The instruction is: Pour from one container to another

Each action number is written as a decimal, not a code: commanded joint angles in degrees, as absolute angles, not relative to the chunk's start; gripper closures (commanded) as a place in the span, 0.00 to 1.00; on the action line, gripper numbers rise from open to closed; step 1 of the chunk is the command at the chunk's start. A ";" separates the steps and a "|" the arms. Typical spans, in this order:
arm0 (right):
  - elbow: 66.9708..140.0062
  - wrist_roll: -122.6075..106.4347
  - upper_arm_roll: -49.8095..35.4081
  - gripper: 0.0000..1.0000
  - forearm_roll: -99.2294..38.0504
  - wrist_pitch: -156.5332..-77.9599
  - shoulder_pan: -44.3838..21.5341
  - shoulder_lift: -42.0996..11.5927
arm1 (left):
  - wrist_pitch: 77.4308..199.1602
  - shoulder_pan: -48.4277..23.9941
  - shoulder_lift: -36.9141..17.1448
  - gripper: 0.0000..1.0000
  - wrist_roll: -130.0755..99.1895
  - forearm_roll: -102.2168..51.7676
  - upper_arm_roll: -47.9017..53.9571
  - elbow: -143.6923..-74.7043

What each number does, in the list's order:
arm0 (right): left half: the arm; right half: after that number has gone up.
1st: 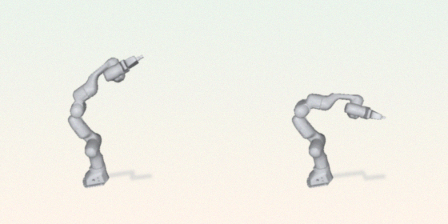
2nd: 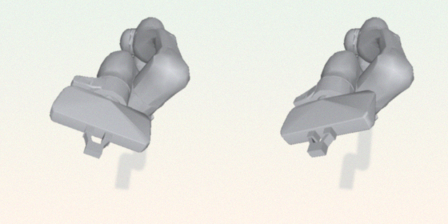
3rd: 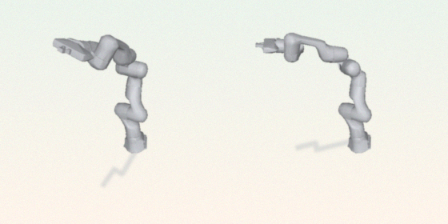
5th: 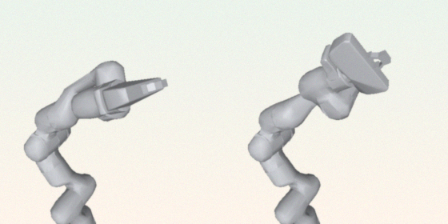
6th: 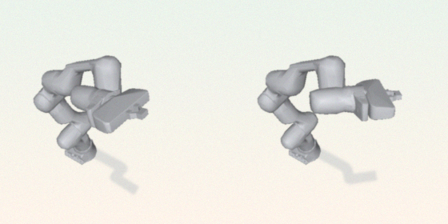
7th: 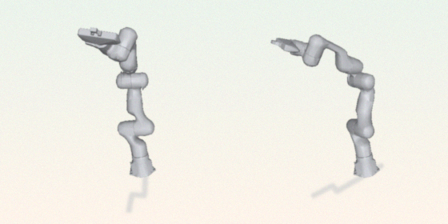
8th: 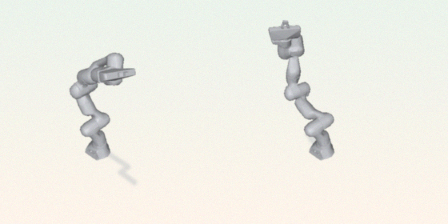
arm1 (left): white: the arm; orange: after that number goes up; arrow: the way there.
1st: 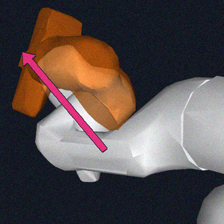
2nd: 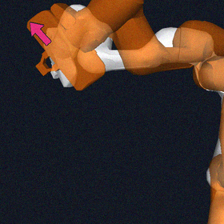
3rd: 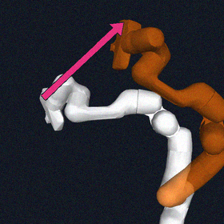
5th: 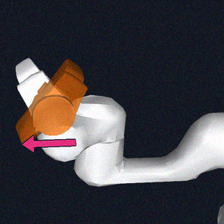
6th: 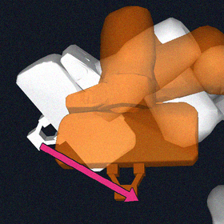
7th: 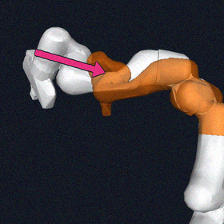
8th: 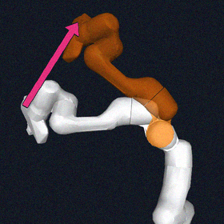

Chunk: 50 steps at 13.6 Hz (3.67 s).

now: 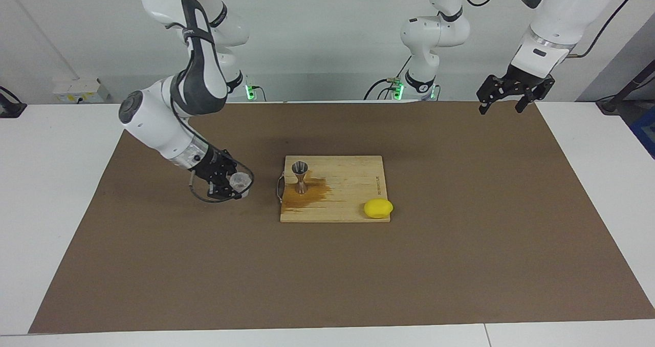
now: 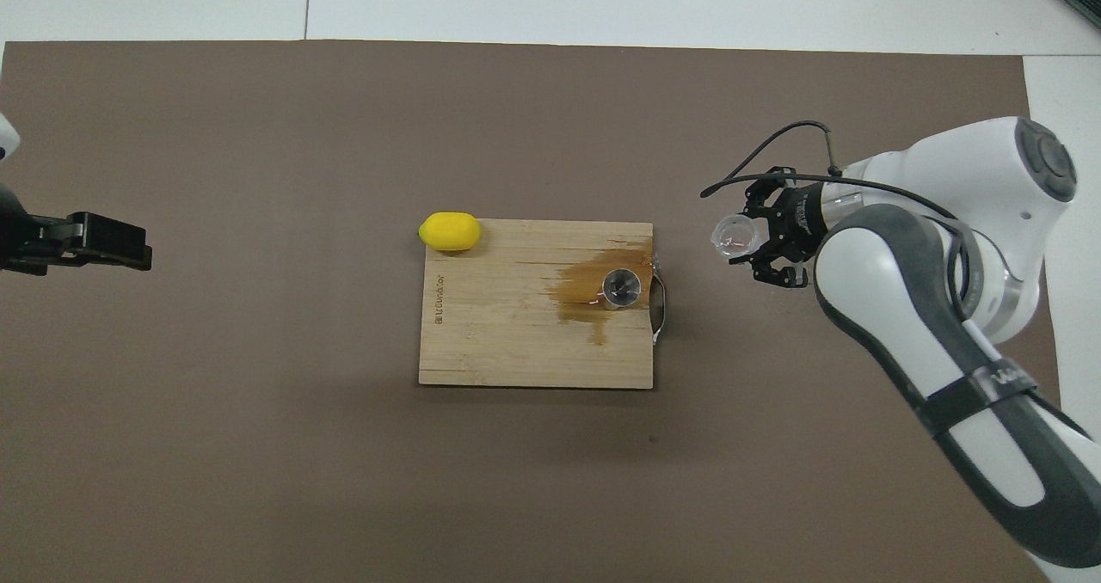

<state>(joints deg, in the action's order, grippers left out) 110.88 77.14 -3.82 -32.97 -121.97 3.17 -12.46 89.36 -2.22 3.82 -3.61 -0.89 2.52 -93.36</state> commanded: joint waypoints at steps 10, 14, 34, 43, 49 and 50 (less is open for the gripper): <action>109.78 54.69 -4.66 1.00 -40.78 -115.93 18.89 -21.87 | 89.12 -2.90 4.75 0.00 -2.99 -0.79 2.02 -93.95; 110.48 53.35 -4.57 1.00 -40.78 -116.63 19.69 -22.24 | 88.77 -2.29 4.92 0.00 -3.34 -0.79 1.93 -93.96; 112.94 43.62 -4.30 0.00 -25.36 -118.30 23.91 -15.13 | 88.51 -2.29 5.01 0.00 -3.43 -0.79 1.93 -94.04; 112.59 26.30 -5.01 0.00 -9.53 -117.51 10.75 -8.36 | 88.51 -2.29 5.01 0.00 -3.43 -0.79 1.93 -94.04; 109.97 21.02 -5.01 0.00 0.50 -110.76 0.36 -0.10 | 88.51 -2.29 5.01 0.00 -3.43 -0.79 1.93 -94.04; 107.17 18.57 -5.01 0.00 1.57 -107.96 -0.43 0.00 | 88.51 -2.29 5.01 0.00 -3.43 -0.79 1.85 -94.04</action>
